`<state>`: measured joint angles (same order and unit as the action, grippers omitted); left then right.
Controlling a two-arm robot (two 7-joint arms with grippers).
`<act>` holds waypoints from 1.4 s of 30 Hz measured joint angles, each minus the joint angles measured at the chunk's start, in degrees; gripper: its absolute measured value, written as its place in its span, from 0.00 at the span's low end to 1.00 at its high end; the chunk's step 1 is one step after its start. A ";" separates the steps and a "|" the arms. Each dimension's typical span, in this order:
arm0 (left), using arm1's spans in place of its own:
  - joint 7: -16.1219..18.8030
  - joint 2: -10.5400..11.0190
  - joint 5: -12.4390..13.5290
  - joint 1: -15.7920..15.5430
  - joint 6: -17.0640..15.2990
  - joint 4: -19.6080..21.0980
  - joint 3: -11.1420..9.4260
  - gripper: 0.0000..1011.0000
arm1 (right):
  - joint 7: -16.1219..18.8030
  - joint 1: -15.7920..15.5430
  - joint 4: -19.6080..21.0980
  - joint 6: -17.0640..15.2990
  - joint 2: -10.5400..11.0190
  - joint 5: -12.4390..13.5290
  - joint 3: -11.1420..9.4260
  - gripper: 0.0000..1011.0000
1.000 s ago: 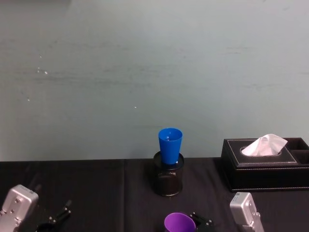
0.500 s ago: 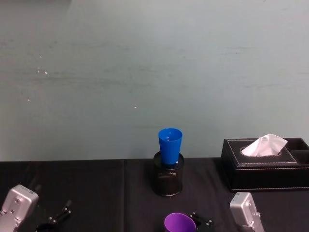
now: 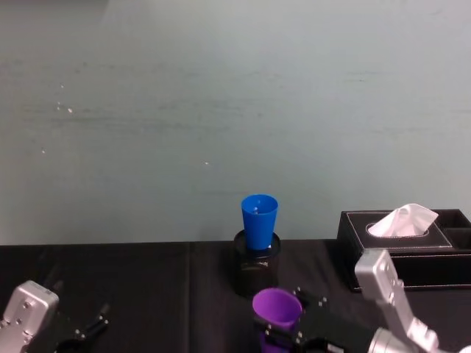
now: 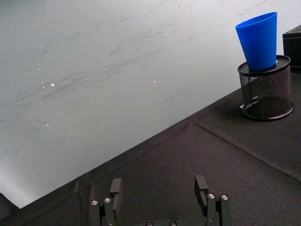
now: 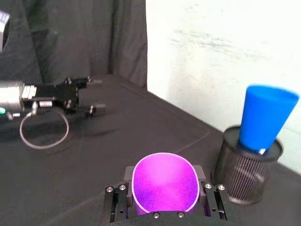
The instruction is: Pick up one cup with a gripper and tap it against the other cup.
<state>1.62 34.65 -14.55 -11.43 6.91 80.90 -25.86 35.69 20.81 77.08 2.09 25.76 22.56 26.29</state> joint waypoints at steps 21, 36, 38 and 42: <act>0.00 0.00 0.00 0.00 0.00 0.00 0.00 0.99 | 0.46 7.29 7.75 -11.51 3.05 5.09 1.18 0.73; 0.00 0.00 0.00 0.00 0.00 0.00 0.00 0.99 | -0.08 7.67 8.67 -12.46 3.64 6.22 1.70 0.73; 0.00 0.00 0.00 0.00 0.00 0.00 0.00 0.99 | -0.08 7.68 8.67 -12.47 3.63 6.21 1.70 0.73; 0.00 0.00 0.00 0.00 0.00 0.00 0.00 0.99 | -0.07 7.70 8.66 -12.48 3.62 6.18 1.69 0.73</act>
<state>1.62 34.65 -14.55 -11.43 6.91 80.90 -25.86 35.62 28.51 85.74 -10.39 29.37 28.74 27.98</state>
